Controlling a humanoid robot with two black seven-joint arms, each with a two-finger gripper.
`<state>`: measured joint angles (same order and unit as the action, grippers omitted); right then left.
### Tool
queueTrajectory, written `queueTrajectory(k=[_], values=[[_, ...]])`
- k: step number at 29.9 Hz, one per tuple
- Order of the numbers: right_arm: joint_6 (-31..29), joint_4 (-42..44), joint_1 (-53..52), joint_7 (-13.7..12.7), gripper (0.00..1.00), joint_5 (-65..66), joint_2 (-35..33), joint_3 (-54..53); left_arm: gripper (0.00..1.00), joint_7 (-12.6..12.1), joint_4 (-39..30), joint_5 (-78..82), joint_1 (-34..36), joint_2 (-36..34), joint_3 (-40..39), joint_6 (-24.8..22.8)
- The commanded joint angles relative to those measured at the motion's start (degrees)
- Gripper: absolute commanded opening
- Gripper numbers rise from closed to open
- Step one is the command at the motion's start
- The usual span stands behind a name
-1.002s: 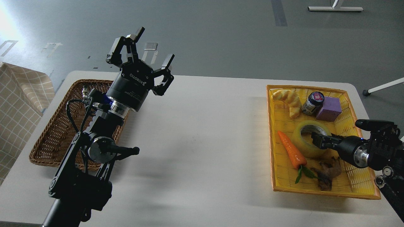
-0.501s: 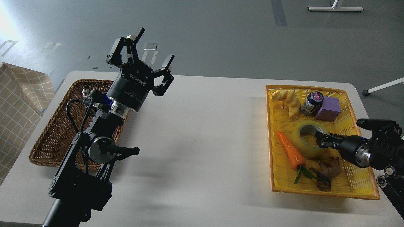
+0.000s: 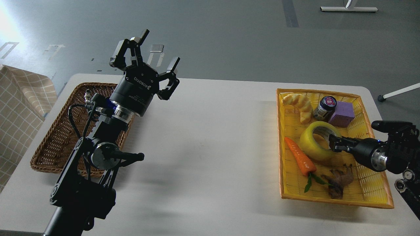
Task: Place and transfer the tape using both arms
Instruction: 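Grasp the yellow tape roll with the right gripper and lift, then carry the tape out of the tray and lower it onto the table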
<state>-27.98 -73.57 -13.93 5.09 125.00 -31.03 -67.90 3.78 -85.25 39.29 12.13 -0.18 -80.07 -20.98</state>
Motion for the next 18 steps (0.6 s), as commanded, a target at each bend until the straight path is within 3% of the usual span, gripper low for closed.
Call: queueTrajectory(k=[1, 8, 13, 18], values=[[-0.02, -2.63, -0.13, 0.0, 0.14, 0.0, -2.54, -0.3, 0.98, 0.0, 0.0, 0.0, -0.01, 0.18, 0.01, -0.03], [-0.02, -3.42, -5.65, 0.36, 0.14, 0.0, -6.58, 0.48, 0.98, 0.0, 0.0, -0.09, -0.36, 0.18, 0.01, -0.03], [-0.02, -3.25, -12.59, 0.36, 0.14, -0.37, -5.89, 1.27, 0.98, 0.09, 0.0, 0.0, -0.44, 0.18, 0.01, 0.06], [-0.02, -2.46, -21.39, 0.27, 0.14, -0.37, -3.07, 9.53, 0.98, 0.0, 0.0, 0.0, -0.44, 0.18, 0.01, 0.15]])
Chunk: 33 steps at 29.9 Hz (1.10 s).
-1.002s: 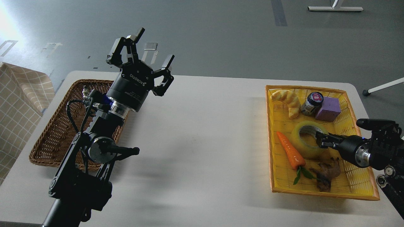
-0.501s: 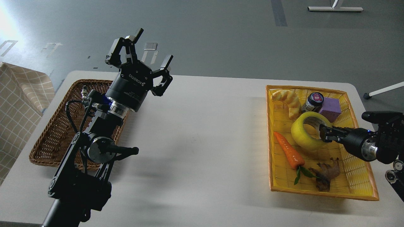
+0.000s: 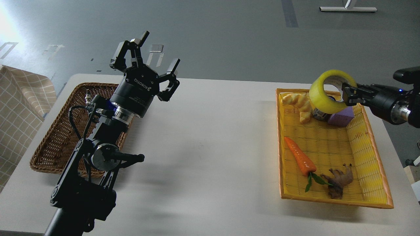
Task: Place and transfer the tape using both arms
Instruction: 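Carry the tape out of the tray and lower it onto the table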
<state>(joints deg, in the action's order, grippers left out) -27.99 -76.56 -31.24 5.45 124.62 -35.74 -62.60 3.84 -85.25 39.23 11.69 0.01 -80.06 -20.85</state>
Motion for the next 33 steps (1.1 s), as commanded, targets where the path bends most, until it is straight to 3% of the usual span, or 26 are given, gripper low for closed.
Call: queueTrajectory(k=[1, 12, 26, 33], values=[[-0.01, 0.88, -5.75, -0.09, 0.14, 0.01, 2.77, 6.25, 0.98, 0.03, 0.0, 0.06, 0.09, -0.01, -0.01, 0.02], [-0.01, 9.14, -15.95, -0.26, 0.14, 0.1, 16.92, 18.56, 0.98, 0.03, 0.0, 0.06, 0.09, -0.01, -0.18, 0.11], [-0.01, 17.58, -16.75, -0.88, 0.14, 0.38, 31.78, 24.72, 0.98, 0.03, 0.0, -0.12, 0.18, -0.01, -0.36, 0.11], [-0.01, 18.64, -15.61, -3.34, 0.14, 0.38, 35.74, 25.43, 0.98, 0.03, 0.0, -0.12, -0.7, -0.01, -0.53, 0.02]])
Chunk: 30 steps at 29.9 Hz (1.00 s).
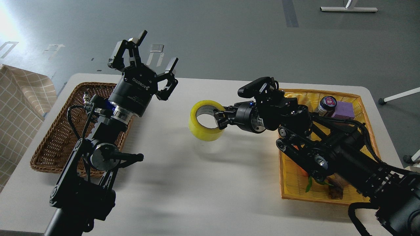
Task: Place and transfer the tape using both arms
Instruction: 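Carry the tape out of the tray and lower it onto the table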
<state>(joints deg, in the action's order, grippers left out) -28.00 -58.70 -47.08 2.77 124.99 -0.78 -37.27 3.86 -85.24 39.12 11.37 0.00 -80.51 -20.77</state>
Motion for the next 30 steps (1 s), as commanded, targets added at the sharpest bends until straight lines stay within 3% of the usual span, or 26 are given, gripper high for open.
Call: queueTrajectory(k=[1, 21, 25, 30], values=[[0.0, 1.13, 0.24, -0.66, 0.14, 0.01, 0.78, 0.18, 0.98, 0.01, -0.01, -0.01, -0.39, 0.0, -0.09, -0.06], [0.0, 3.6, 4.8, -1.63, 0.15, 0.01, 0.78, 0.35, 0.98, 0.09, -0.19, -0.01, -0.47, 0.0, -0.26, -0.14], [0.0, 4.04, 4.98, -3.47, 0.15, 0.01, 0.78, 0.35, 0.98, 0.09, -0.27, -0.01, -0.56, -0.18, -0.35, -0.32], [0.0, 4.21, 5.77, -3.56, 0.15, 0.01, 0.78, 0.27, 0.98, 0.09, -0.27, -0.01, -0.65, -0.18, -0.7, -0.41]])
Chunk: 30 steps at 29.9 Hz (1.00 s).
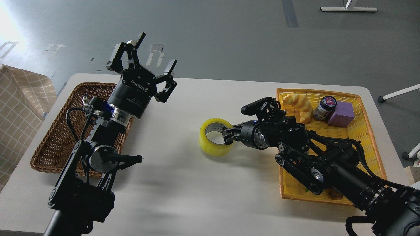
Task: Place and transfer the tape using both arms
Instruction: 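Carry the tape out of the tray and lower it onto the table, then open the right gripper and raise the right arm away from the tape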
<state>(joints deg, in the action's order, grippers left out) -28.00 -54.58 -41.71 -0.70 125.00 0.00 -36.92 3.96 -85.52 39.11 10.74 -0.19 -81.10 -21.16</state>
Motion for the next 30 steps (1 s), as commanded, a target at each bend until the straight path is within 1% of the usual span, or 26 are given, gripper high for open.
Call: queueTrajectory(k=[1, 3, 4, 6, 9, 10, 11, 12, 13, 14, 15, 16, 18, 20, 23, 24, 28, 30], values=[[0.0, 0.0, 0.49, -0.09, 0.15, 0.0, 0.0, -0.08, 0.98, 0.0, 0.0, 0.0, -0.02, -0.07, -0.2, -0.11], [0.0, 0.0, 0.75, -0.09, 0.18, 0.0, 0.0, -0.08, 0.98, 0.0, 0.0, 0.0, -0.1, -0.07, -0.2, -0.11], [0.0, 0.0, 1.1, -0.09, 0.26, 0.0, 0.0, -0.17, 0.98, 0.0, 0.0, 0.0, -0.1, -0.07, -0.2, -0.11], [0.0, 0.0, 1.36, -0.09, 0.35, 0.0, 0.0, -0.08, 0.98, 0.0, 0.0, 0.0, -0.28, -0.07, -0.2, -0.11], [0.0, -0.01, 1.54, 0.0, 0.45, 0.0, 0.0, -0.26, 0.98, 0.0, 0.0, 0.0, -0.37, -0.07, -0.2, -0.2], [0.0, 0.08, 1.63, 0.0, 0.52, 0.0, 0.0, -0.26, 0.98, 0.0, 0.0, 0.0, -0.37, -0.07, -0.2, -0.2], [0.05, 0.08, 1.63, 0.0, 0.54, 0.0, 0.0, -0.26, 0.98, 0.0, 0.0, 0.0, -0.37, -0.07, -0.2, -0.11], [2.84, 0.17, 1.72, 0.0, 0.59, 0.0, 0.0, -0.35, 0.98, 0.0, 0.0, 0.0, -0.37, -0.07, -0.2, -0.2], [4.43, 0.17, 1.89, 0.0, 0.61, 0.0, 0.0, -0.43, 0.98, 0.0, 0.0, -0.08, -0.37, -0.07, -0.2, -0.2], [7.58, 0.26, 1.98, 0.0, 0.67, 0.0, 0.0, -0.35, 0.98, 0.0, 0.0, 0.0, -0.37, 0.02, -0.2, -0.2], [8.92, 0.35, 1.98, 0.0, 0.7, 0.0, 0.0, -0.35, 0.98, 0.0, 0.0, -0.08, -0.46, 0.02, -0.2, -0.2], [10.15, 0.35, 1.98, 0.0, 0.72, 0.0, 0.0, -0.35, 0.98, 0.0, 0.0, -0.08, -0.46, 0.11, -0.2, -0.2], [14.88, 0.35, 1.98, 0.0, 0.77, 0.0, 0.0, -1.22, 0.98, 0.09, 0.0, -0.08, -0.54, 0.11, -0.2, -0.2], [17.27, 0.26, 1.89, 0.0, 0.82, 0.0, 0.0, -2.53, 0.98, 0.0, 0.09, -0.08, -0.81, 0.11, -0.11, -0.2], [18.24, -0.79, 1.46, 0.0, 0.87, 0.0, 0.0, -4.73, 0.98, 0.0, 0.09, -0.08, -0.81, 0.11, -0.11, -0.2], [18.33, -1.32, 1.11, 0.09, 0.92, 0.0, 0.0, -5.87, 0.98, 0.0, 0.09, -0.08, -0.72, 0.02, -0.02, -0.2], [18.25, -4.48, 1.19, 0.35, 0.95, 0.0, 0.0, -9.48, 0.98, -0.09, 0.09, -0.08, -0.63, -0.24, -0.11, 0.32], [18.16, -8.42, 1.98, 0.44, 0.98, -0.2, 0.0, -12.46, 0.98, -0.09, 0.18, 0.0, -0.72, -0.59, -0.02, 0.33]])
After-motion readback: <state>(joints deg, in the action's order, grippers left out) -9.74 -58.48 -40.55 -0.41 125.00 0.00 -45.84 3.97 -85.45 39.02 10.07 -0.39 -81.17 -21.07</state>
